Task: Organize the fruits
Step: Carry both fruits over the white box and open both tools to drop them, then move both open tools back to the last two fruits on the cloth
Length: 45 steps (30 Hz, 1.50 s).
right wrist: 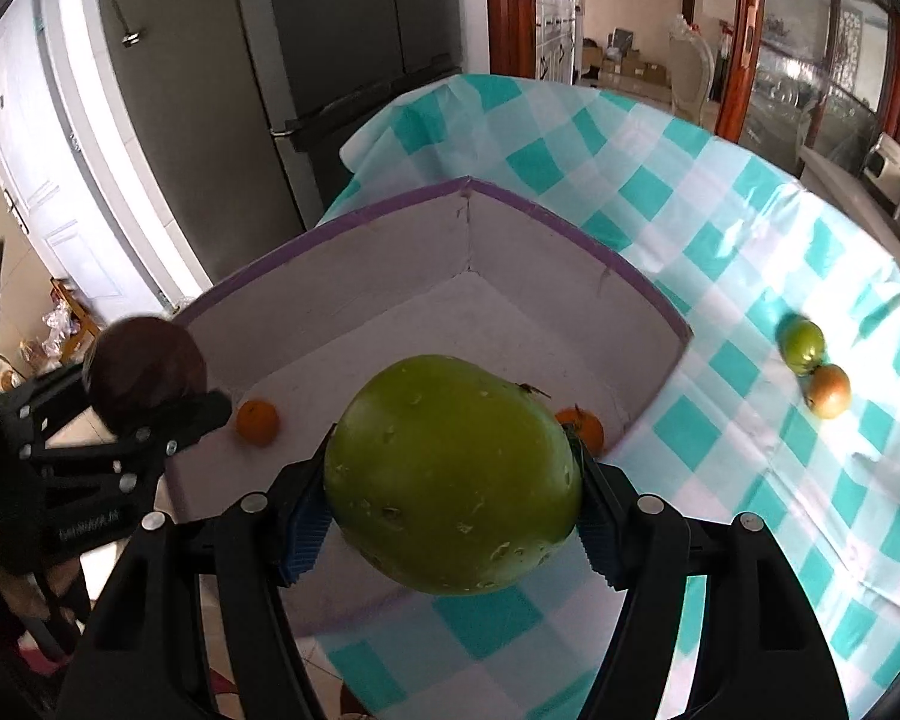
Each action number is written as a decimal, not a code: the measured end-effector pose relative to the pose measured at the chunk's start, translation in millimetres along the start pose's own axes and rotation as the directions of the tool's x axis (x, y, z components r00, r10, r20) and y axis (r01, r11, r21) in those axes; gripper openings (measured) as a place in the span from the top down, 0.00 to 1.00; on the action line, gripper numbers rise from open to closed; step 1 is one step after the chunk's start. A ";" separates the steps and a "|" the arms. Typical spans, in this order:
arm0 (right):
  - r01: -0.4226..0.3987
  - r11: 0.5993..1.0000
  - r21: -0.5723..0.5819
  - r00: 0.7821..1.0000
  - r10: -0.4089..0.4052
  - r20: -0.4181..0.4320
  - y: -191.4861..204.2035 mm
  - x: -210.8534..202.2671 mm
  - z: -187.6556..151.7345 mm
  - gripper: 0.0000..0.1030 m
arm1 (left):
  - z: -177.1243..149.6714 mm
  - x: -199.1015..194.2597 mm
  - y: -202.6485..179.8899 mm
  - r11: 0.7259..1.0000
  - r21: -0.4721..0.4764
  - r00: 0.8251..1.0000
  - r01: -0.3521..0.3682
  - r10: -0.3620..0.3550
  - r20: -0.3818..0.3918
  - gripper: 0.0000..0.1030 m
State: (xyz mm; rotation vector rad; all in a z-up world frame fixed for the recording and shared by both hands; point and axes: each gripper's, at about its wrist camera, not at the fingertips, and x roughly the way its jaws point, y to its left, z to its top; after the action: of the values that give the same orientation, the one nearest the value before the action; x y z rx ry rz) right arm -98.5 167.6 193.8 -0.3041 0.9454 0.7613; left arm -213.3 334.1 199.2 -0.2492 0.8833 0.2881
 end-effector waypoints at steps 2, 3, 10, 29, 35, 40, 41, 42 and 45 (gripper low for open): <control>-0.007 1.000 0.006 1.000 0.008 -0.019 -6.5 13.5 15.6 0.35 | 8.6 10.0 2.9 1.000 -0.026 1.000 -0.016 0.016 -0.010 0.40; -0.007 1.000 0.006 0.999 0.007 -0.031 -9.1 20.7 23.1 0.35 | 13.7 17.1 4.1 0.999 -0.046 0.999 -0.027 0.026 -0.023 0.40; 0.012 1.000 0.004 0.989 -0.011 -0.144 -26.9 84.2 65.2 0.35 | 33.9 62.3 -1.3 0.994 -0.068 0.989 -0.088 0.079 -0.124 0.40; -0.002 0.954 -0.300 0.871 -0.146 -0.470 3.1 219.6 88.7 0.35 | 47.2 149.6 14.9 0.969 -0.101 0.874 -0.225 0.155 -0.461 0.40; -0.021 0.951 -0.307 0.856 -0.142 -0.497 6.4 227.4 85.9 0.35 | 43.3 151.9 13.1 0.967 -0.089 0.858 -0.238 0.167 -0.485 0.39; -0.022 0.958 -0.285 0.849 -0.133 -0.511 5.6 229.6 84.4 0.35 | 43.5 151.9 8.8 0.967 -0.076 0.855 -0.242 0.176 -0.487 0.38; -0.018 0.959 -0.282 0.850 -0.135 -0.510 4.4 229.3 84.0 0.35 | 44.5 152.2 7.6 0.967 -0.075 0.858 -0.242 0.178 -0.482 0.37; -0.014 0.960 -0.280 0.851 -0.135 -0.507 3.2 229.0 84.7 0.34 | 45.6 149.8 6.8 0.967 -0.074 0.864 -0.244 0.182 -0.469 0.35; -0.010 0.966 -0.259 0.860 -0.123 -0.495 0.6 225.0 85.9 0.34 | 47.7 144.3 4.1 0.967 -0.056 0.878 -0.249 0.201 -0.434 0.24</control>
State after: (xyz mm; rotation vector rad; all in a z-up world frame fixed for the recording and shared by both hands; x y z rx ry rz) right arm 33.7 316.6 58.4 -0.7853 1.3313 0.7619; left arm -93.7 374.4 114.4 -0.3188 1.3372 0.5137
